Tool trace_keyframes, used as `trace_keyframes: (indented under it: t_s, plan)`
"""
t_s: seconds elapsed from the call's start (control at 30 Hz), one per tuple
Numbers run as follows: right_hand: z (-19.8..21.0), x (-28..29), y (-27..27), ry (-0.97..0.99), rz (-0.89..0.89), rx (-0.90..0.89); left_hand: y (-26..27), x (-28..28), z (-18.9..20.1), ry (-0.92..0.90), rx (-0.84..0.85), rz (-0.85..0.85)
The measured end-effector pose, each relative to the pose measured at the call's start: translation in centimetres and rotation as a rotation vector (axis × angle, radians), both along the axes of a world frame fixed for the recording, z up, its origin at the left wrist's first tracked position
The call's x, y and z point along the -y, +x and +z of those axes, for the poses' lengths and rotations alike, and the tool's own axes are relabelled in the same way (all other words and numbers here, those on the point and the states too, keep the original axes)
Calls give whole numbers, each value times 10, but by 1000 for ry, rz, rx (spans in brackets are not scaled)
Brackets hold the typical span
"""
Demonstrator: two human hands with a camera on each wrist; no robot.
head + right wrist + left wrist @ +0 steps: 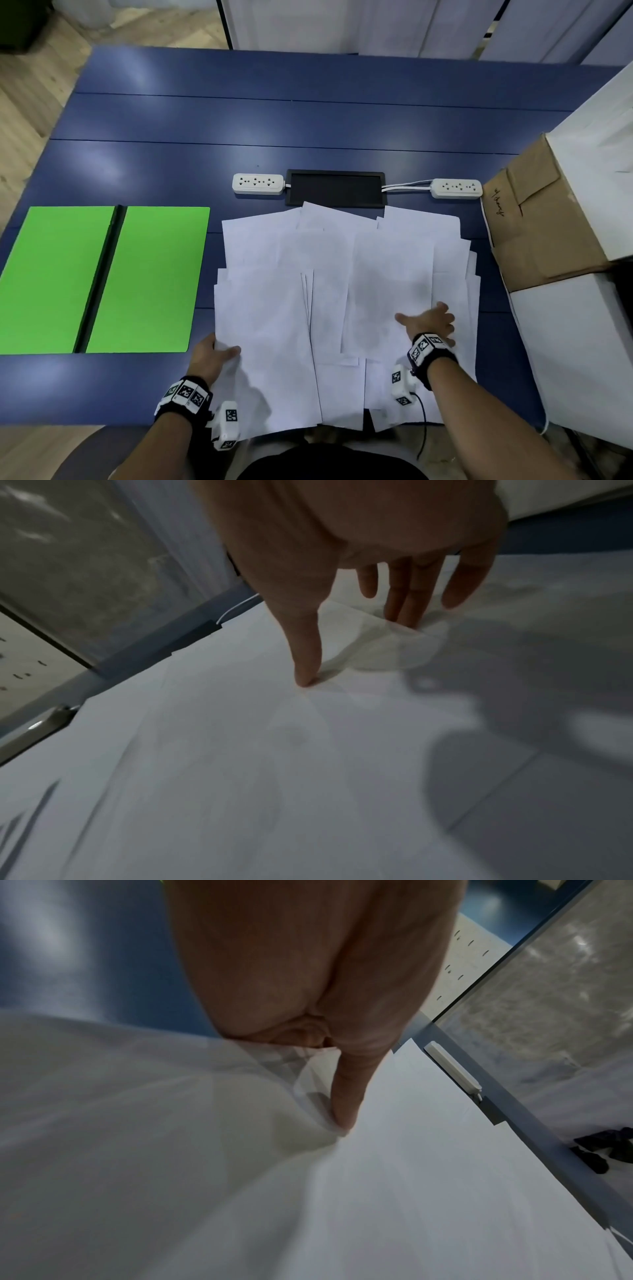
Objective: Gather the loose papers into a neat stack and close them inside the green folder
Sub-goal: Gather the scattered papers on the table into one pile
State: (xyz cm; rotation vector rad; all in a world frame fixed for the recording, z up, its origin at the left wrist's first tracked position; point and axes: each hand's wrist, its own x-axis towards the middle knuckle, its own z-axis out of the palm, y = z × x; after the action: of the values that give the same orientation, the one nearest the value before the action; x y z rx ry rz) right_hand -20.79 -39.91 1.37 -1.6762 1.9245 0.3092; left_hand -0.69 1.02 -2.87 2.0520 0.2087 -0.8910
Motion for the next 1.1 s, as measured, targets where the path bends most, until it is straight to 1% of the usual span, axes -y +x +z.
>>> trace_keyframes:
  t_s: [0.13,0.27,0.3,0.37,0.43,0.5,0.53,0.67,0.77,0.87,0.93,1.0,1.07,1.1]
  plan:
    - [-5,-16,17,5,79,75,1,0,-2,30,-8,-4]
    - [-7,-45,41,23,133,279,0,4,3,39,-2,-9]
    - [-8,-51,47,34,127,350,0,5,4,39,-2,-6]
    - [-6,-60,57,114,43,496,1,5,4,37,-3,-6]
    - [-1,-65,65,205,-59,574,1,4,5,34,2,-11]
    - [1,-68,69,251,-95,588,1,5,7,31,11,-20]
    - [0,-68,69,256,-82,576,0,6,9,31,13,-24]
    - [-5,-67,68,284,70,487,0,6,10,42,10,-35]
    - [-3,-67,68,233,145,463,1,5,8,82,23,-53]
    - [3,-61,66,120,140,463,0,8,11,130,57,-62]
    - [5,-54,61,85,139,466,-2,10,15,137,76,-74]
    - [4,-49,57,96,138,481,-4,12,19,142,92,-93]
    - [2,-48,53,158,119,520,-4,13,22,141,100,-103]
    - [0,-48,52,184,113,512,-5,14,24,144,104,-106]
